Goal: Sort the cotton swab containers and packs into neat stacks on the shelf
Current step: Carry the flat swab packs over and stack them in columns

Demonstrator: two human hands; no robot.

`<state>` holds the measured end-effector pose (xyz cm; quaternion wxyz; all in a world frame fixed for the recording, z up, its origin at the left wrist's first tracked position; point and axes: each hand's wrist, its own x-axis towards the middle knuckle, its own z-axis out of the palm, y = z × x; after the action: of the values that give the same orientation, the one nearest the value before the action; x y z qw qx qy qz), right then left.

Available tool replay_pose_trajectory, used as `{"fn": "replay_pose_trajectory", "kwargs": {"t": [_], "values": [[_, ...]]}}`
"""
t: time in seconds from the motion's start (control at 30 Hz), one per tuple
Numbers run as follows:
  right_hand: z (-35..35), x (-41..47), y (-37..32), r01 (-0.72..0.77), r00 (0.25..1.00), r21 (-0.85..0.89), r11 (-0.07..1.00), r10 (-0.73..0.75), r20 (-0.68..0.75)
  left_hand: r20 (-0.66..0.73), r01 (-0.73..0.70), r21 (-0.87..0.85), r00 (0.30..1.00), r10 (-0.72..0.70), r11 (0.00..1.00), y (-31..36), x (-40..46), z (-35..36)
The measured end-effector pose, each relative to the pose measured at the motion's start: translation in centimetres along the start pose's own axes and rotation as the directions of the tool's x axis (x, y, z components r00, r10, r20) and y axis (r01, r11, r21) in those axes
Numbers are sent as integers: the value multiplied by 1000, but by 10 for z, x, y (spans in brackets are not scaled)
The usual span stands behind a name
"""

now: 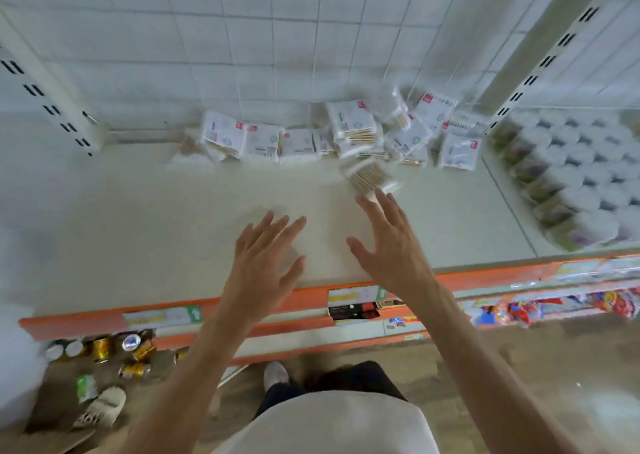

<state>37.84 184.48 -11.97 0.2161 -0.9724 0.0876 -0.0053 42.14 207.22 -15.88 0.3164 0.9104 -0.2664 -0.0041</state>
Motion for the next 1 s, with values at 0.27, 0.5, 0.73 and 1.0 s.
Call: {"fn": "replay_pose_trajectory", "kwargs": {"t": [0.27,0.5,0.73,1.0], "values": [[2,51,14,-74,994,-34,997,71,-86,10,-29,-19,1000,29,999,-7,-4,1],[22,30,0,-55,988,12,998,56,-146,-30,-16,-70,999,14,997,-5,-4,1],[42,15,-5,-21,959,48,999,34,-282,-128,-1,9,992,2,1000,-49,84,-56],[45,16,-4,5,957,25,1000,3,-290,-190,207,231,968,-165,951,-86,148,-66]]}}
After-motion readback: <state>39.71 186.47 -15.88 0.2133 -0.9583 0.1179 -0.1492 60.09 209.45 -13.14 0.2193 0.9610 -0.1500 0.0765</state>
